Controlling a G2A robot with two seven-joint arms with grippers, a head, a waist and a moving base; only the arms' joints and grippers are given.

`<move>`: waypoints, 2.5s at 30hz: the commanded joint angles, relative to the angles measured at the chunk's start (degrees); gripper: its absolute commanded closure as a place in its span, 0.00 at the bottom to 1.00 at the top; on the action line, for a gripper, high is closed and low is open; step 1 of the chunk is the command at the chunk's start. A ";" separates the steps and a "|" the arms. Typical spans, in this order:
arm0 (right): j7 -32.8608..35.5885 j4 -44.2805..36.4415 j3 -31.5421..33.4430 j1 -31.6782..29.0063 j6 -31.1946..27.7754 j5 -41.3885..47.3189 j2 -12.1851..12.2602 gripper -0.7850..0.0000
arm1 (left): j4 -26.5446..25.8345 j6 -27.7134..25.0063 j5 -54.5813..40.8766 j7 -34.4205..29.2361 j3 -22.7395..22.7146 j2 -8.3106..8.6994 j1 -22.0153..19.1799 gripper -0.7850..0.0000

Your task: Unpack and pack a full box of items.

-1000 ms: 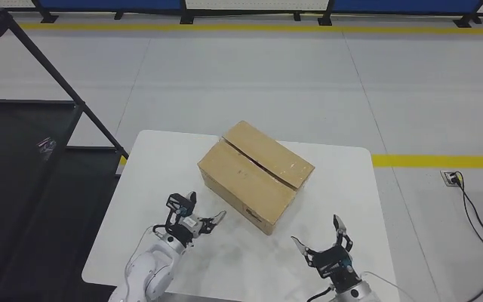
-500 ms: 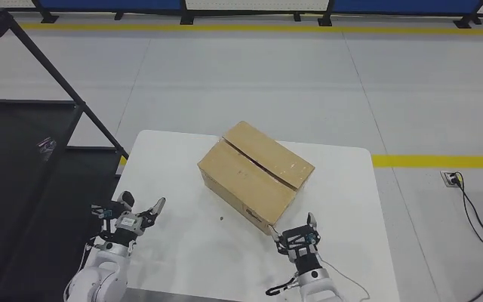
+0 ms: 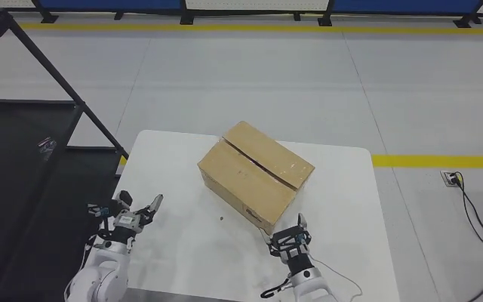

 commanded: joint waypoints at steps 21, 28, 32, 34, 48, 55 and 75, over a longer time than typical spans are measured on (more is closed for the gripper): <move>-0.24 5.50 4.12 3.22 1.13 1.82 -1.33 0.00 | 4.12 4.04 -2.24 -2.05 2.34 -0.66 -5.77 0.00; 0.74 5.25 6.45 3.07 0.26 2.75 -1.38 0.00 | 4.23 4.05 -1.98 -2.27 3.19 -0.80 -6.42 0.00; 1.26 5.18 7.74 3.01 -0.47 4.05 -1.43 0.00 | 4.55 3.85 -1.78 -2.34 3.50 -0.84 -6.69 0.00; 1.34 4.88 8.46 2.77 -0.82 4.98 -1.45 0.00 | 4.85 3.73 -1.71 -2.35 3.66 -0.87 -6.90 0.00; 0.92 -3.38 13.24 -3.43 2.46 6.33 -1.39 0.00 | 4.54 -2.01 -1.00 -5.08 3.27 -0.44 -7.37 0.00; 0.74 -4.82 13.16 -4.23 1.83 6.77 -1.39 0.00 | 4.54 -2.01 -1.00 -5.08 3.27 -0.44 -7.37 0.00; 20.02 -2.81 25.99 5.10 -15.47 46.55 -0.92 0.00 | 22.03 1.08 -0.88 -1.29 12.37 -2.50 -23.63 0.00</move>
